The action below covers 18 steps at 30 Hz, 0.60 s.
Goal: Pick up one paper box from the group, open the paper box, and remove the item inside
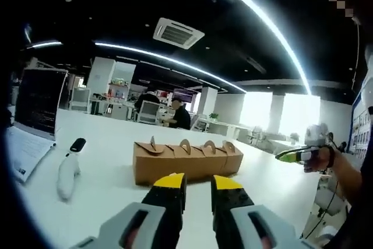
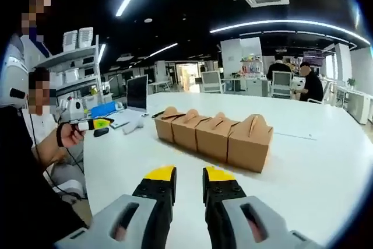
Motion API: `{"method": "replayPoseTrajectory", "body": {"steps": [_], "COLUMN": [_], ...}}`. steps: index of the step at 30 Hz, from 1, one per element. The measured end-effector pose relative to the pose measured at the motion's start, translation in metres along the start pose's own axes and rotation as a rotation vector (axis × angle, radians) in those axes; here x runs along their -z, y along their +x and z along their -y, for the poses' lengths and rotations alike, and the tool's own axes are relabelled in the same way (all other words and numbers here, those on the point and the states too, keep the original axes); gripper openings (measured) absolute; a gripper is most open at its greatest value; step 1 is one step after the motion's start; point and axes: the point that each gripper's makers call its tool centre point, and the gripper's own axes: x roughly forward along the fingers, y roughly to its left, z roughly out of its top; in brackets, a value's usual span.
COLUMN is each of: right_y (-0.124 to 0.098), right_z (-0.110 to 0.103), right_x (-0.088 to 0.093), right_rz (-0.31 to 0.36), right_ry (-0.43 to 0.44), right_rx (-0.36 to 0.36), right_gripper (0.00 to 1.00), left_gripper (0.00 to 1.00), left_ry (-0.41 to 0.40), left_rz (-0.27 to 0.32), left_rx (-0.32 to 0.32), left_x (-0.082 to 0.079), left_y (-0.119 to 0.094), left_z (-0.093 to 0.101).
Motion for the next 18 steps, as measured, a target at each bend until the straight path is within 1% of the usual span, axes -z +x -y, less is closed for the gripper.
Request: {"method": "replayPoseTrajectory", "body": {"steps": [1, 2, 3, 4, 7, 9, 10, 11, 12, 15, 16, 18], "right_y": [0.002, 0.003, 0.004, 0.004, 0.01, 0.017, 0.02, 0.027, 0.033, 0.05, 0.052, 0.065], "right_z": [0.003, 0.006, 0.007, 0.009, 0.017, 0.023, 0.023, 0.022, 0.022, 0.02, 0.02, 0.029], "right_x": [-0.009, -0.021, -0.031, -0.037, -0.05, -0.051, -0.051, -0.051, -0.052, -0.053, -0.053, -0.053], "right_rz": [0.027, 0.071, 0.11, 0.119, 0.123, 0.082, 0.069, 0.043, 0.031, -0.003, -0.007, -0.041], "right_ry": [-0.016, -0.043, -0.046, -0.03, -0.032, -0.071, -0.077, -0.078, -0.079, -0.104, -0.104, -0.109], "right_rx": [0.005, 0.011, 0.009, 0.001, -0.003, 0.002, -0.002, -0.019, -0.027, -0.058, -0.061, -0.052], "right_gripper": [0.19, 0.19, 0.19, 0.19, 0.19, 0.2, 0.21, 0.23, 0.27, 0.34, 0.36, 0.38], "left_gripper": [0.2, 0.2, 0.2, 0.2, 0.2, 0.2, 0.2, 0.2, 0.2, 0.2, 0.2, 0.2], "left_ry": [-0.003, -0.003, -0.003, -0.005, -0.009, -0.015, -0.019, -0.02, -0.02, -0.016, -0.019, -0.027], "left_rz": [-0.005, -0.005, -0.006, -0.009, -0.015, -0.009, -0.004, -0.002, -0.001, -0.011, -0.012, -0.01], "left_rx": [-0.002, -0.003, -0.001, 0.002, -0.004, -0.006, -0.008, -0.009, -0.01, -0.019, -0.024, -0.035], "left_x": [0.001, 0.003, 0.004, 0.006, 0.008, 0.007, 0.006, 0.006, 0.006, 0.009, 0.009, 0.009], "left_y": [0.0, -0.002, -0.003, -0.003, -0.004, -0.006, -0.007, -0.007, -0.007, -0.007, -0.007, -0.008], "left_z": [0.0, 0.0, 0.001, 0.002, 0.003, 0.003, 0.003, 0.002, 0.002, -0.001, -0.003, -0.006]}}
